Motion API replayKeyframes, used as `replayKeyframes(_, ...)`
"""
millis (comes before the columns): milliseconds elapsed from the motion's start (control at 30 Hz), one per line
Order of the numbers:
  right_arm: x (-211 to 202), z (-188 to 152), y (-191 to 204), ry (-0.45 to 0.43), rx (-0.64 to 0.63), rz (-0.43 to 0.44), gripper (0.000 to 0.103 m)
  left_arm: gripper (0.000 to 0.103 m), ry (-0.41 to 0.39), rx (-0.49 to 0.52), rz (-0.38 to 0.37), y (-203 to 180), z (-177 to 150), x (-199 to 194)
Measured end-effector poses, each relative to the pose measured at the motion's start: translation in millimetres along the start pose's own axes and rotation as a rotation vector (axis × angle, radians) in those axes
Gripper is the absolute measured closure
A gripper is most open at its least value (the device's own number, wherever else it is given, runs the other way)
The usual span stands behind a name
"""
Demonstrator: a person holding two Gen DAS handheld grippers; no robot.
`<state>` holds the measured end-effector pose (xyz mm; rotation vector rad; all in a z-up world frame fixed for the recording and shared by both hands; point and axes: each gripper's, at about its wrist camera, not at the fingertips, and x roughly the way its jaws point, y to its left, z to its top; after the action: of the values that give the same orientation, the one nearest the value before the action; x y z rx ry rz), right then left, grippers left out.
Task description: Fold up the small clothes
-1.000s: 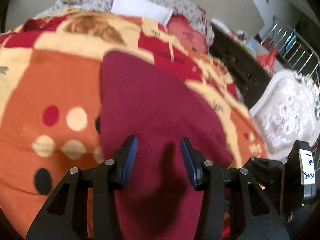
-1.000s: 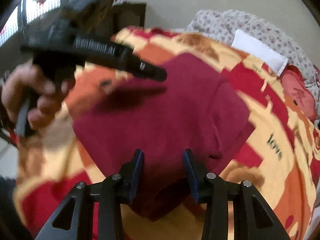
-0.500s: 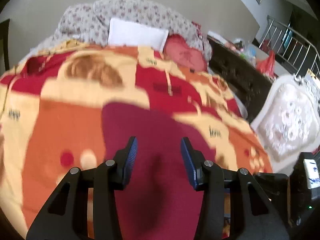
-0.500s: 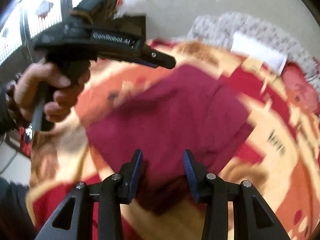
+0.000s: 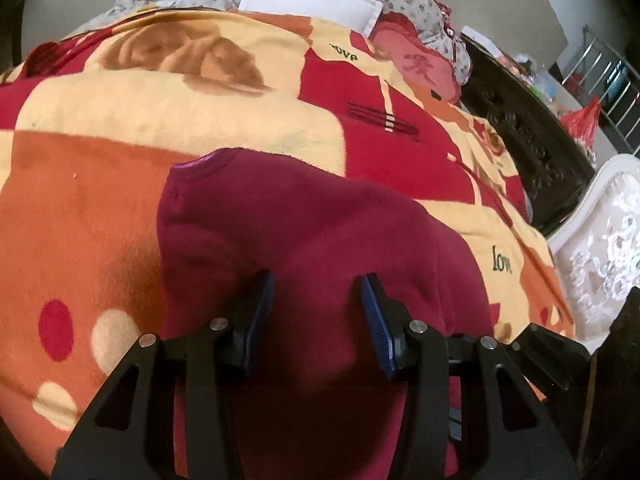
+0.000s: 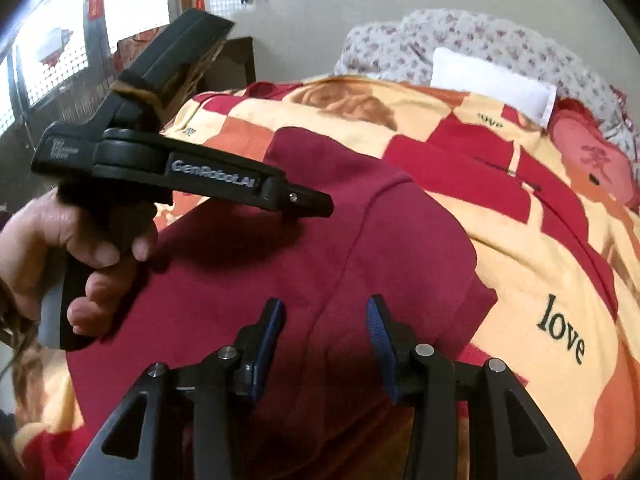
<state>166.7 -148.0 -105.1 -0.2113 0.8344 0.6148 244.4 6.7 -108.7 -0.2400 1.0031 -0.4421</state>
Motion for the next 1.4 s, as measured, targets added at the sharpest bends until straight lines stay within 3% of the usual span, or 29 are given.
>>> replayKeyframes(100, -3.5, 6.3, 1.0, 0.032, 0.041, 0.000, 0.058, 0.056, 0.024, -0.006, -0.004, -0.4, 4.5, 0.7)
replayKeyframes(167, -15.2, 12.5, 9.5, 0.085, 0.038, -0.045, 0.059, 0.056, 0.047, -0.002, -0.001, -2.3, 8.2, -10.3)
replayKeyframes(267, -50.8, 8.3, 16.4, 0.060, 0.114, -0.066, 0.059, 0.056, -0.007, 0.020, 0.025, -8.5, 2.6, -49.4)
replayKeyframes(333, -76.9, -6.0, 24.2, 0.039, 0.188, -0.113, 0.058, 0.053, -0.085, 0.064, 0.040, -16.1, -18.5, -89.7)
replayKeyframes(367, -87.5, -16.3, 29.4, 0.034, 0.228, -0.128, 0.058, 0.036, -0.100, 0.069, 0.047, -18.3, -30.3, -102.2)
replayKeyframes(433, -100.5, -34.4, 41.6, 0.021, 0.273, -0.141, 0.057, 0.023, -0.115, 0.073, 0.020, -21.8, -65.1, -122.8)
replayKeyframes(567, -107.4, -54.8, 71.7, -0.027, 0.298, -0.164, 0.057, 0.023, -0.101, 0.076, 0.032, -23.2, -119.9, -128.2)
replayKeyframes(633, -101.9, -51.5, 81.5, -0.047, 0.263, -0.178, 0.057, 0.023, -0.021, 0.010, -0.019, -15.4, -136.6, -110.6)
replayKeyframes(700, -81.9, -53.6, 84.2, 0.007, 0.197, -0.257, 0.057, 0.023, -0.004, -0.011, 0.005, -12.9, -147.1, -101.4)
replayKeyframes(733, -63.4, -60.1, 76.4, 0.097, 0.220, -0.257, 0.055, 0.023, 0.006, 0.007, 0.017, -13.9, -151.0, -95.6)
replayKeyframes(767, -52.4, -66.5, 69.6, 0.145, 0.251, -0.243, 0.052, 0.023, 0.019, 0.019, 0.029, -15.5, -153.9, -91.1)
replayKeyframes(867, -51.1, -71.5, 54.0, 0.141, 0.351, -0.273, 0.017, 0.017, 0.011, 0.079, 0.064, -24.9, -159.1, -87.4)
replayKeyframes(900, -49.7, -71.9, 51.5, 0.151, 0.376, -0.268, 0.014, 0.016, 0.009, 0.084, 0.073, -25.8, -159.9, -86.1)
replayKeyframes(1100, -51.3, -73.3, 52.4, 0.142, 0.381, -0.223, 0.013, 0.001, 0.009, 0.072, 0.026, -23.4, -158.1, -77.0)
replayKeyframes(1167, -52.2, -76.0, 50.3, 0.129, 0.408, -0.211, 0.013, 0.001, 0.014, 0.079, 0.030, -24.1, -155.4, -74.4)
replayKeyframes(1333, -58.1, -89.1, 28.9, 0.055, 0.544, -0.046, 0.002, 0.000, -0.013, 0.044, -0.007, -16.8, -153.3, -76.5)
replayKeyframes(1400, -59.4, -92.7, 24.5, 0.028, 0.573, -0.014, 0.000, 0.000, -0.007, 0.063, 0.015, -20.6, -153.2, -75.3)
